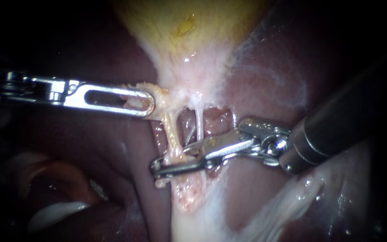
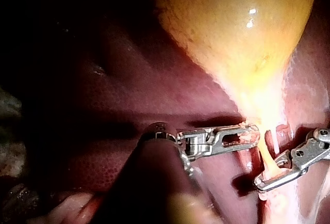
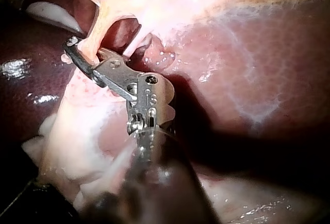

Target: Going back second clip left tube

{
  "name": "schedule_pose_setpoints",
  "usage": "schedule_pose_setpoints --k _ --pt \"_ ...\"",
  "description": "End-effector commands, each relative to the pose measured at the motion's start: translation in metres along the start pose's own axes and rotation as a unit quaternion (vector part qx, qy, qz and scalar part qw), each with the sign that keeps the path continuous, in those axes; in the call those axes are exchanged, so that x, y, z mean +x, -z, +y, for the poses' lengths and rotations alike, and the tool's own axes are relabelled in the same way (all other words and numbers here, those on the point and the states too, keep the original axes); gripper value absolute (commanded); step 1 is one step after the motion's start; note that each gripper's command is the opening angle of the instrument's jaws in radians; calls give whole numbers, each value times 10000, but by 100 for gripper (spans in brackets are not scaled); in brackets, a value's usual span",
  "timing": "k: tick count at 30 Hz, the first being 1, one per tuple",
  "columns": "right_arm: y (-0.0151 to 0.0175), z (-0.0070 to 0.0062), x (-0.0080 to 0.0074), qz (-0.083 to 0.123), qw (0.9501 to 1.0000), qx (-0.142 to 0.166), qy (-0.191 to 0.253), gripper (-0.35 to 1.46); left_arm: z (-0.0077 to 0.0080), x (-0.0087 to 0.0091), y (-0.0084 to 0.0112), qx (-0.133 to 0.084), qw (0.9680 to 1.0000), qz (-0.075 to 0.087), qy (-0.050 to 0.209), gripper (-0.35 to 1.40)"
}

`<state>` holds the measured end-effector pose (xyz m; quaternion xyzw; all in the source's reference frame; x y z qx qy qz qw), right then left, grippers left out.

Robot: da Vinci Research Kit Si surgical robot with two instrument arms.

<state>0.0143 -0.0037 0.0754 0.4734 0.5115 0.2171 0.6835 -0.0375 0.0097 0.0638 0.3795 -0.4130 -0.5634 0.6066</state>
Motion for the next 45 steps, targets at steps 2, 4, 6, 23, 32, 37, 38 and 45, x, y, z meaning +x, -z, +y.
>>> schedule_pose_setpoints --k 2,4,6,23,32,37,38,45 --pt "0 0 0 1 10000 2 -31 -35 -1 0 1 -1 10000 0 1 -35" --pt "0 0 0 1 10000 2 -60 -35 -1 0 1 -1 10000 0 1 -35" --pt "0 -1 0 9 10000 -11 -89 -35 -1 0 1 -1 10000 0 1 -35" --pt "-19 -11 5 233 9975 -482 468 49 -1 1 2 0 10000 0 30 -35" --pt "-16 -11 4 248 9951 -562 776 50 -1 1 2 1 10000 2 30 -35" --pt "-16 -15 3 207 9942 -498 926 50 0 1 3 2 10000 4 29 -35" --pt "-16 -16 3 198 9941 -482 955 50 0 1 4 3 10000 4 28 -35" --pt "-15 -23 1 151 9922 -405 1166 50 0 1 4 3 10000 5 28 -35"
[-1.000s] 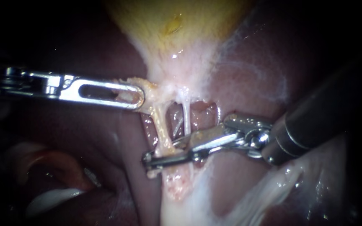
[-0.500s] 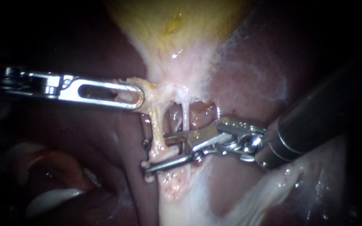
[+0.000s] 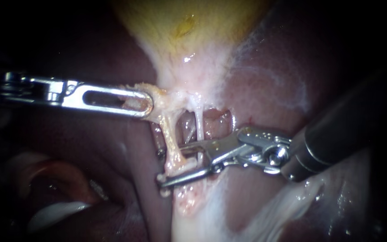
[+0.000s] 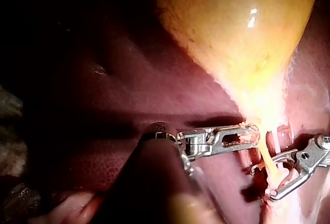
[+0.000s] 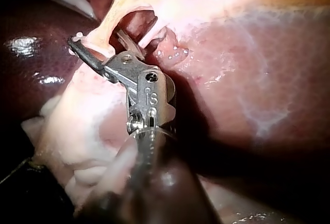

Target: Going back second clip left tube

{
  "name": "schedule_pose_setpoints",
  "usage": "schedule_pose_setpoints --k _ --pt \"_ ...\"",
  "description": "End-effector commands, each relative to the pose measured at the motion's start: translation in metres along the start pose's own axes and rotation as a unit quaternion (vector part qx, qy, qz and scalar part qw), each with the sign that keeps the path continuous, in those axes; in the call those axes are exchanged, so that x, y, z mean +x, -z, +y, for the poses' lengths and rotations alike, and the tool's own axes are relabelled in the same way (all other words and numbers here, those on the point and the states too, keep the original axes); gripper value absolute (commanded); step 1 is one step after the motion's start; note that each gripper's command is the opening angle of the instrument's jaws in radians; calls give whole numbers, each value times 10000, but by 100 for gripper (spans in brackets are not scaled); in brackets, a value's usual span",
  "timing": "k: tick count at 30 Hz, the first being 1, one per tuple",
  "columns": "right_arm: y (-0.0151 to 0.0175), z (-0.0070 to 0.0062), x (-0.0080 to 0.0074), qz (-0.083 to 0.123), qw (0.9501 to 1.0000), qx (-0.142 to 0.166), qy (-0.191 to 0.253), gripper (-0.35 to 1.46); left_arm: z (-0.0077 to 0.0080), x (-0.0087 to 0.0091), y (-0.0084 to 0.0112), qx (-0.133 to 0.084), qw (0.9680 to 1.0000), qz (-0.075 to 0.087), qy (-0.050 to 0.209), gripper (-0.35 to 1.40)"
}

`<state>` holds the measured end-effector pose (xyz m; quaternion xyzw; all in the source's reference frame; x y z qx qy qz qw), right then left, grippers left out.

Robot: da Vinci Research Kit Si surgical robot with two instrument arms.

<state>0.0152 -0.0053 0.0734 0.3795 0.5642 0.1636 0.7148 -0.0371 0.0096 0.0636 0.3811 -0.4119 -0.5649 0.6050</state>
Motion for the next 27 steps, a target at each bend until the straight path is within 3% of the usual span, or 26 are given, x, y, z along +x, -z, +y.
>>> schedule_pose_setpoints --k 1,14,27 --pt "0 -1 0 -2 10000 1 32 50 0 0 0 1 10000 1 -1 -35" --pt "10 -11 -2 -27 9994 75 333 50 0 0 0 0 10000 0 -2 -35" --pt "30 1 -6 16 9963 -249 818 50 1 1 0 -2 10000 -2 -4 -35"
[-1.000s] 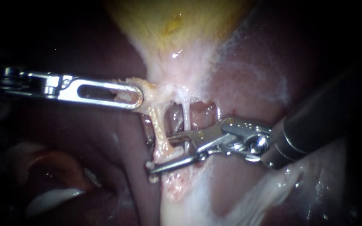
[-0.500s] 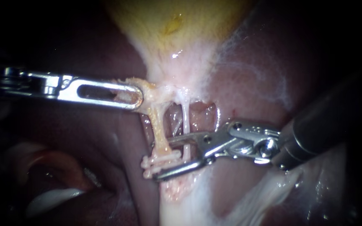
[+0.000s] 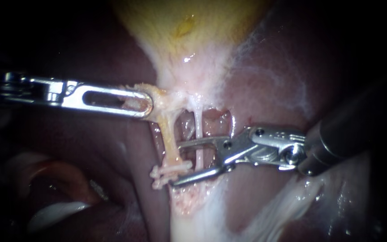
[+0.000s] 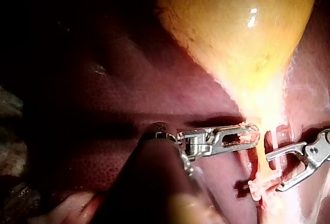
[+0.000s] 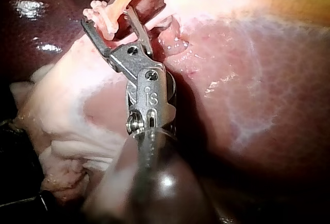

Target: Going back second clip left tube

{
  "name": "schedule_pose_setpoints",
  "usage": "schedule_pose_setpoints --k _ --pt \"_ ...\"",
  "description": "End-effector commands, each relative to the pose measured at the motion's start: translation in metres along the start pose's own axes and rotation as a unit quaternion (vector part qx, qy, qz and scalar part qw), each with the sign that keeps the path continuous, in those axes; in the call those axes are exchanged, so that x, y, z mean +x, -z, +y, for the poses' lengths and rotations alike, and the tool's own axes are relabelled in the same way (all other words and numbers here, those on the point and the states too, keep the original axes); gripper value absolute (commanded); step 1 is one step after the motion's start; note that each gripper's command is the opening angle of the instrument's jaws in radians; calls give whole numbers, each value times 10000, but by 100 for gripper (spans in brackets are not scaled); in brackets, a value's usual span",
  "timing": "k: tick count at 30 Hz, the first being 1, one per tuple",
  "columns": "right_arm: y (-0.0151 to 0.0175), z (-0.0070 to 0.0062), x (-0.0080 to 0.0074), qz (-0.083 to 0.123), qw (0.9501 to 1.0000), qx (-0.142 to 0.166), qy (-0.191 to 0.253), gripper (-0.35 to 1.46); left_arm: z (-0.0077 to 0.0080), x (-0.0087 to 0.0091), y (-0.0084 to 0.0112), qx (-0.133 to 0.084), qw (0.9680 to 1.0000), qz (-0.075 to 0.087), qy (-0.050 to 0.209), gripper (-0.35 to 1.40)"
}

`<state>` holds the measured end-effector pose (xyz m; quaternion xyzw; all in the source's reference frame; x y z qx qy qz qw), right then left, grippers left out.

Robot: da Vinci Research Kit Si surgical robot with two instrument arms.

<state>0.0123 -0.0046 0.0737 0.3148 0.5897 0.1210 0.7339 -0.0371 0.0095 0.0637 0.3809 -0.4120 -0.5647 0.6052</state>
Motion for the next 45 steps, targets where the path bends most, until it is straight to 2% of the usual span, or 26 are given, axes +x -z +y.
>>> schedule_pose_setpoints --k 1,5,10,13,23,37,45 --pt "5 0 1 -1 10000 -12 73 50 0 0 0 -2 10000 -1 0 -35" --pt "20 -2 8 8 9996 -99 249 50 0 0 0 -2 10000 -1 0 -35" --pt "56 -7 29 28 9988 -198 443 50 0 0 0 -2 10000 -1 -1 -35" --pt "75 -10 36 31 9984 -272 495 50 0 0 0 -2 10000 -1 -1 -35" --pt "118 -26 45 21 9971 -323 688 50 1 0 1 -1 10000 0 -2 -35" --pt "136 -31 48 13 9964 -355 766 50 4 0 -1 0 10000 0 -7 -35" --pt "139 -33 48 10 9962 -361 790 50 11 1 -11 -16 10000 -23 -23 -35"
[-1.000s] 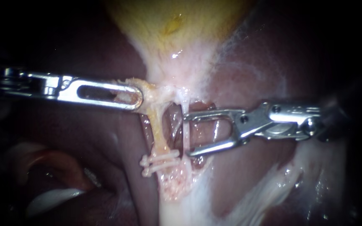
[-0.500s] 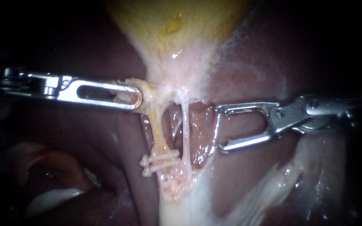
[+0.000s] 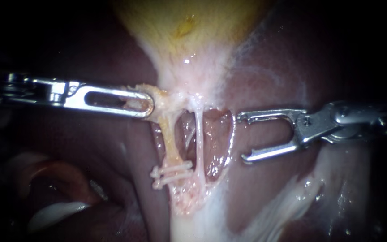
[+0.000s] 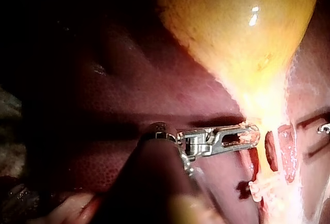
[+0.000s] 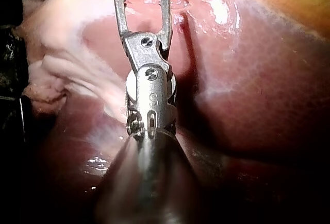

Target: Going back second clip left tube

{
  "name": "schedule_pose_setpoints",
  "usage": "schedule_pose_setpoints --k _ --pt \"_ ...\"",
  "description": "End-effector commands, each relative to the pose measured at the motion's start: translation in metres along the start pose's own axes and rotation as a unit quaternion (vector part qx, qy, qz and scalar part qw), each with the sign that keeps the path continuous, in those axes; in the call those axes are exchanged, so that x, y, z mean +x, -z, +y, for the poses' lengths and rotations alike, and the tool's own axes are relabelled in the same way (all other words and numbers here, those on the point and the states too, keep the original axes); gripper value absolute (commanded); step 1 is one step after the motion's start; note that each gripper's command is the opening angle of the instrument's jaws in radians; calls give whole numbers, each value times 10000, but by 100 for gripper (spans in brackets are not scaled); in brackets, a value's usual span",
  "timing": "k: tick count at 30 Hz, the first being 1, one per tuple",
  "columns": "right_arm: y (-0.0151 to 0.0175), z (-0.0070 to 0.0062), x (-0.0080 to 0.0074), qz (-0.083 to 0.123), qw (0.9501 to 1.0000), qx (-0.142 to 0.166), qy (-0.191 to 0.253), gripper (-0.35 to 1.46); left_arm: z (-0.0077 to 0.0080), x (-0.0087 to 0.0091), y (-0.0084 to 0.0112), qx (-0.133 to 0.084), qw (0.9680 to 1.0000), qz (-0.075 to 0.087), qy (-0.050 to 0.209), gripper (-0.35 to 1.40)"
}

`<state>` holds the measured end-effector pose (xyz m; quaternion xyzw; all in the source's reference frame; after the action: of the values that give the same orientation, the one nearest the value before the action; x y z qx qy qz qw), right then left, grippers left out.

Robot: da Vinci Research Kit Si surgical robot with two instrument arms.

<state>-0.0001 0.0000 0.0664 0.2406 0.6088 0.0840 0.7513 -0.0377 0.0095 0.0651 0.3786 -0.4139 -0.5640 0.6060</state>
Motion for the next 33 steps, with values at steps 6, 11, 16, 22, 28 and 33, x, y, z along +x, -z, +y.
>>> schedule_pose_setpoints --k 6,11,16,22,28,33 --pt "0 -1 1 -1 10000 -9 -5 50 5 4 -20 -38 10000 -42 -16 -35" --pt "0 -1 1 -2 10000 -13 -6 50 13 7 -36 -13 10000 -20 -38 -35" --pt "0 -1 1 -2 10000 -15 -7 50 27 10 -48 -42 10000 32 -74 -35" --pt "0 -2 1 -3 10000 -18 -9 50 42 14 -53 -71 9999 106 -55 -35" --pt "1 -1 2 -3 10000 -19 17 50 42 16 -54 -64 9999 113 -29 -35" --pt "1 -1 3 -3 10000 -21 16 50 41 16 -54 -63 9999 114 -28 -35"
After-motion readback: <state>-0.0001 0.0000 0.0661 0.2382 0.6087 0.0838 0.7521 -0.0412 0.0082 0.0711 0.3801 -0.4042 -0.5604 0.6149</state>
